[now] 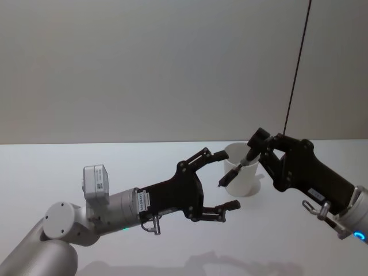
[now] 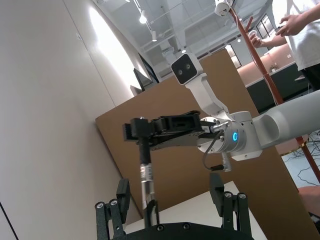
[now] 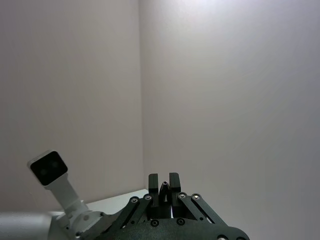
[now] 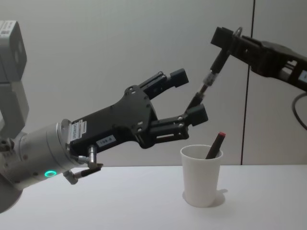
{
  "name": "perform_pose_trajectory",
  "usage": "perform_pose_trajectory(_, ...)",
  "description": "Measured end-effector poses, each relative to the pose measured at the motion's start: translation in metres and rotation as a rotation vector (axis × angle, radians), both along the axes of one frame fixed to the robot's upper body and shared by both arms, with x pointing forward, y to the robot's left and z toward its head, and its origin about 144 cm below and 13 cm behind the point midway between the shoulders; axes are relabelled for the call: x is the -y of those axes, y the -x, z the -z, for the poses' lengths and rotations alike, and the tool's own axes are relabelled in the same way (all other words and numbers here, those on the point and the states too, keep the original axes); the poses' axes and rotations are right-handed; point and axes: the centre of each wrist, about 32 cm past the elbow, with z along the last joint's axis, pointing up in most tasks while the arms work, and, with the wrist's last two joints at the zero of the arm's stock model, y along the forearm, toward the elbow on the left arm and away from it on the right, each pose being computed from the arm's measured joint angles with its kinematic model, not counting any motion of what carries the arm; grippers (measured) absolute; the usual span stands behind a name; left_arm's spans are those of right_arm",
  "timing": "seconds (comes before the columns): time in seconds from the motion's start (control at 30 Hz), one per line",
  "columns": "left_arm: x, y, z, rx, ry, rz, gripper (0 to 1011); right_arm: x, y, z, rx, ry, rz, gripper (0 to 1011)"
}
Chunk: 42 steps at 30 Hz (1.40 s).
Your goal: Place the pen into the pen holder.
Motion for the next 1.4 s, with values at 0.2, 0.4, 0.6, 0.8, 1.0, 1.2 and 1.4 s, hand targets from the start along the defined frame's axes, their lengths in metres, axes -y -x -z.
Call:
perform_pose_trajectory(0.2,0.0,0.0,0.0,0.0,0.0,0.0,1000,0.0,-0.003,0.0,0.002,0.001,0.058,108)
perform_pose_trajectory(0.4,0.0,0.0,0.0,0.0,0.0,0.0,1000,0.0,-0.007,-0.001,0.003,0.0,0.134,109)
perform_pose_trajectory(0.6,0.0,0.0,0.0,0.0,0.0,0.0,1000,0.0,-0.011,-0.001,0.001,0.003,0.218,109)
perform_pose_trajectory(0.8,0.0,0.0,0.0,0.0,0.0,0.0,1000,-0.002,-0.015,0.0,0.0,0.008,0.301,109)
perform_pose_trajectory(1.0,0.0,0.0,0.0,0.0,0.0,0.0,1000,-0.006,-0.02,0.003,-0.005,0.015,0.396,108)
perform_pose_trajectory(1.2,0.0,0.0,0.0,0.0,0.0,0.0,1000,-0.012,-0.027,0.008,-0.006,0.025,0.496,108)
perform_pose_trajectory(1.4,0.0,0.0,0.0,0.0,0.0,0.0,1000,-0.022,-0.037,0.015,-0.011,0.037,0.596,109)
